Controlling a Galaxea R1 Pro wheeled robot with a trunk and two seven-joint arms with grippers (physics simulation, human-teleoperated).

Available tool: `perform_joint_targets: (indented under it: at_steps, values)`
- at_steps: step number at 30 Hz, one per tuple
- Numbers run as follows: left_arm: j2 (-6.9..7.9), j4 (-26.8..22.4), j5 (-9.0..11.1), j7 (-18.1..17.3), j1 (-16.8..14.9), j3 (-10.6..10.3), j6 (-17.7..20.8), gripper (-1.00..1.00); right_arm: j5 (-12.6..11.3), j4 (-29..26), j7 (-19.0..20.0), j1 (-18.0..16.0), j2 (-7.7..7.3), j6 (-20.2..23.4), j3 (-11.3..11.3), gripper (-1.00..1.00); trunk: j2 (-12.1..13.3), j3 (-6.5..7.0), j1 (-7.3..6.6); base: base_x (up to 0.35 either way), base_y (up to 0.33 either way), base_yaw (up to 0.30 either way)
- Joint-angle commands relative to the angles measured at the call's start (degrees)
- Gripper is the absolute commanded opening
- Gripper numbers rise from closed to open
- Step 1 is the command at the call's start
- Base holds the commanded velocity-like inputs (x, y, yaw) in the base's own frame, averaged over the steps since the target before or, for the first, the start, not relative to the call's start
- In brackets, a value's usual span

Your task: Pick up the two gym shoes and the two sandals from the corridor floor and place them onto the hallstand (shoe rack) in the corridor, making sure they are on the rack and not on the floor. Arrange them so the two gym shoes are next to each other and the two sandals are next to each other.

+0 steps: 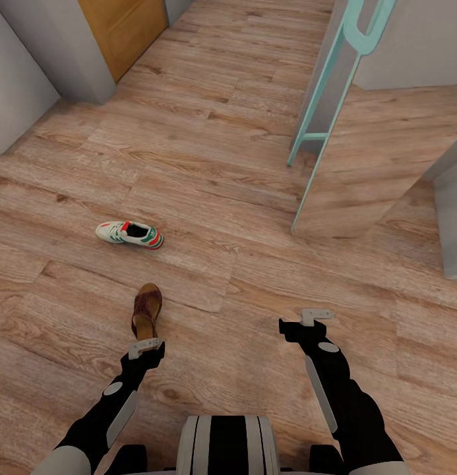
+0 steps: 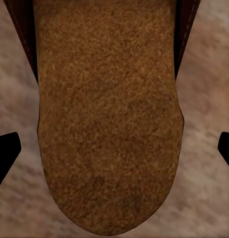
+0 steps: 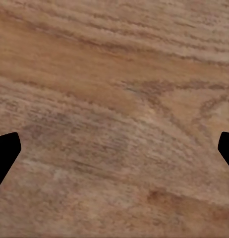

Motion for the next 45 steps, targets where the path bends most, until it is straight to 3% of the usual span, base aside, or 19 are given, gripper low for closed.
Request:
perform_joint_targets:
  at_steps: [1, 3, 4, 34, 45]
  values:
    - [0.09, 0.03, 0.56, 0.44, -0.03, -0.48, -0.3, 1.0, -0.06, -0.06, -0.33, -0.02, -0.01, 0.31, 0.09, 1.0, -0.01, -0.03, -0.01, 0.01, 0.0, 0.0]
    - [0.09, 0.04, 0.58, 0.46, -0.03, -0.48, -0.33, 1.0, -0.06, -0.06, -0.33, -0.02, -0.01, 0.31, 0.09, 1.0, -0.01, -0.03, -0.01, 0.005, 0.0, 0.0]
    - [0.09, 0.04, 0.59, 0.46, -0.03, -0.48, -0.33, -1.0, -0.06, -0.06, -0.33, -0.02, -0.01, 0.31, 0.09, 1.0, -0.01, -0.03, -0.01, 0.003, 0.0, 0.0]
    - [0.09, -0.02, 0.6, 0.44, -0.03, -0.42, -0.35, -1.0, -0.06, -0.06, -0.33, -0.02, -0.01, 0.31, 0.09, 1.0, -0.01, -0.03, -0.01, 0.0, 0.0, 0.0]
    - [0.12, -0.35, 0.59, 0.51, -0.04, -0.29, -0.21, -1.0, -0.06, -0.06, -0.33, -0.02, -0.01, 0.31, 0.09, 1.0, 0.14, 2.41, -0.29, 0.0, 0.0, 0.0]
